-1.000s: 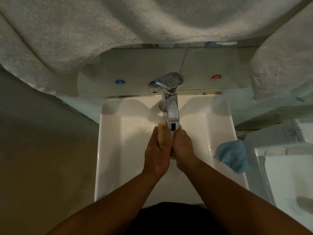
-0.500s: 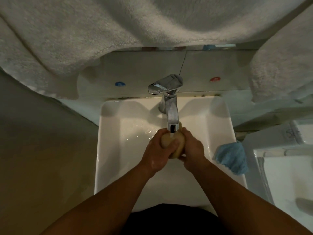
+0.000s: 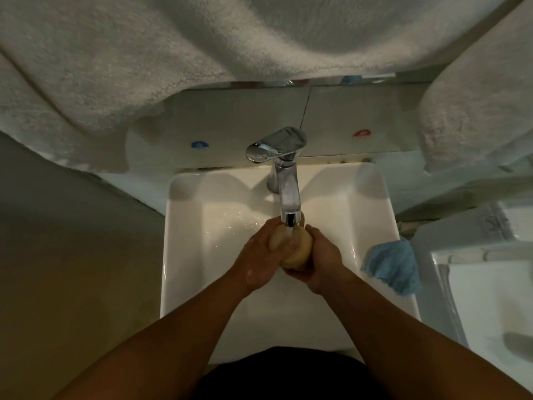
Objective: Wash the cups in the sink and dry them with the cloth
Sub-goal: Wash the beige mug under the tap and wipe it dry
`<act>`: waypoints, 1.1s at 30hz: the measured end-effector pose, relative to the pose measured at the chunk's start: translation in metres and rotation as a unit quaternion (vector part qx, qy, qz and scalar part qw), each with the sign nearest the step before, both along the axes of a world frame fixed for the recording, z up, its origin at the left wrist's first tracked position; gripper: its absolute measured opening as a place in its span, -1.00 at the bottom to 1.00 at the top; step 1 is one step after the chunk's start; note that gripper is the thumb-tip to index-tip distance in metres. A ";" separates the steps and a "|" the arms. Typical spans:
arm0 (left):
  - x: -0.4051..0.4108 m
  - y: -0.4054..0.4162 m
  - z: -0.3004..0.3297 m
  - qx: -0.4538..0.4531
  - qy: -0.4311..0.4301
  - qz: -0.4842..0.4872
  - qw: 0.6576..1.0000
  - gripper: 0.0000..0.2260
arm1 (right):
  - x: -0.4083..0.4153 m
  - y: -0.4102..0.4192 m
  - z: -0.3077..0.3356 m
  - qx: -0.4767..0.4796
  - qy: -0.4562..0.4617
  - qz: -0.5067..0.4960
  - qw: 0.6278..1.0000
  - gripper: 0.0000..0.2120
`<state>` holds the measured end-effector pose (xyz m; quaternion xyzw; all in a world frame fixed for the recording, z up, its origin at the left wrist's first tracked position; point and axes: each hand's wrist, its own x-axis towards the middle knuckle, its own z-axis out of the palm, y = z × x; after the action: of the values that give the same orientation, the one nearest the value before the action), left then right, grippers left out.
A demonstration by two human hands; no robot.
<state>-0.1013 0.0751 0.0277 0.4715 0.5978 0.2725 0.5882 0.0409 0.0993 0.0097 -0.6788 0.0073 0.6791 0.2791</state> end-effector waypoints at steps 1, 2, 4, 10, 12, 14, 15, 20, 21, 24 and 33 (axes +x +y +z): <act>0.000 0.001 0.002 0.004 0.000 0.013 1.000 -0.84 | -0.001 -0.001 0.001 0.006 -0.006 -0.003 1.000 -0.68; 0.001 0.001 0.004 0.005 -0.005 0.026 1.000 -0.83 | -0.002 -0.001 0.001 0.014 -0.011 -0.004 1.000 -0.68; 0.001 0.001 0.004 -0.003 -0.020 0.035 0.999 -0.78 | -0.003 -0.001 0.003 0.026 -0.014 -0.006 1.000 -0.68; -0.003 -0.004 -0.002 -0.087 -0.113 0.060 0.988 -0.66 | -0.004 -0.001 0.006 0.059 -0.063 0.007 0.996 -0.65; -0.003 -0.006 0.001 -0.092 -0.120 0.084 0.985 -0.78 | -0.006 0.000 0.011 0.094 -0.080 0.029 0.992 -0.64; 0.000 -0.005 0.002 -0.096 -0.128 0.123 0.979 -0.80 | -0.007 -0.002 0.011 0.150 -0.106 0.087 0.979 -0.62; 0.000 -0.005 0.002 -0.096 -0.129 0.138 0.977 -0.78 | -0.007 -0.005 0.011 0.186 -0.129 0.127 0.966 -0.58; 0.000 -0.003 0.001 -0.134 -0.091 0.099 0.982 -0.64 | 0.002 -0.016 0.006 0.316 -0.321 0.284 0.846 -0.61; 0.001 -0.005 -0.002 -0.131 -0.080 0.107 0.982 -0.55 | 0.002 -0.016 0.005 0.323 -0.334 0.278 0.841 -0.68; 0.004 -0.012 -0.010 -0.098 -0.030 0.186 0.977 -0.46 | 0.001 -0.016 0.001 0.328 -0.275 0.265 0.864 -0.67; -0.004 -0.003 -0.029 -0.149 -0.106 0.365 0.913 -0.71 | -0.004 -0.024 0.014 0.440 -0.279 0.434 0.735 -0.80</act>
<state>-0.1048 0.0722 -0.0014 0.0959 0.6964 0.4238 0.5712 0.0368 0.0756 0.0239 -0.5689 -0.6658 0.4343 0.2108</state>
